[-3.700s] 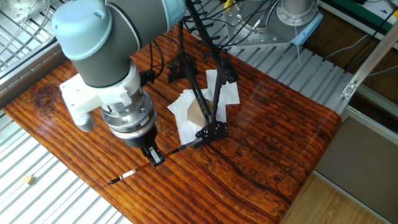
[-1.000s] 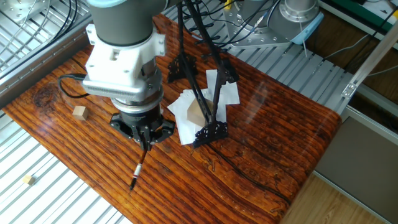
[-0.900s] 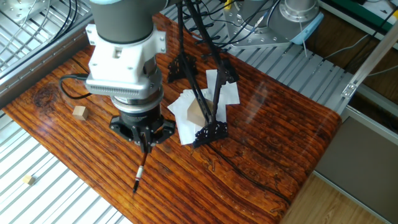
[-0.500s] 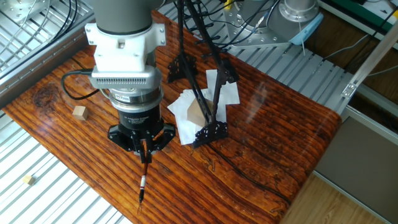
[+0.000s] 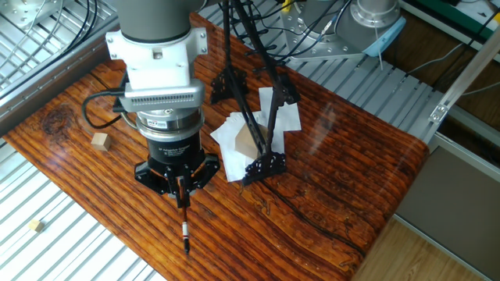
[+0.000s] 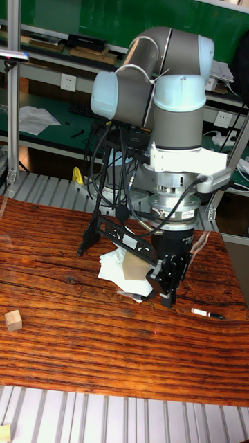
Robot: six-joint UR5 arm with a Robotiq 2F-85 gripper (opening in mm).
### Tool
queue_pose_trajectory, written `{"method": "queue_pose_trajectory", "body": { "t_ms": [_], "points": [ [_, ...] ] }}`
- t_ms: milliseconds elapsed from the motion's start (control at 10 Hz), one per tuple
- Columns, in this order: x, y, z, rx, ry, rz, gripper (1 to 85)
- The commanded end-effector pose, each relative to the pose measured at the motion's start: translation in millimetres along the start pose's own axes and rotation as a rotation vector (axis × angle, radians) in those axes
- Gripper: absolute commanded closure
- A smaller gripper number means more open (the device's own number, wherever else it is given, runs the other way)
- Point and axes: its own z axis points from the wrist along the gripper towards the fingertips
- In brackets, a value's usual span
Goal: Place the brush on the pen rack
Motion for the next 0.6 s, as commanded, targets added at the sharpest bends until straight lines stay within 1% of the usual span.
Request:
{"method": "queue_pose_trajectory", "body": {
  "t_ms": [0,200,400,500],
  "points": [
    [-2.9,4.9,0.3,-0.025,-0.025,-0.104,84.7],
    [5.1,2.5,2.1,-0.019,-0.007,-0.148,84.7],
    [6.9,0.5,6.2,-0.021,-0.01,-0.16,84.7],
    [5.0,1.3,6.2,-0.023,-0.017,-0.161,84.7]
  ]
}}
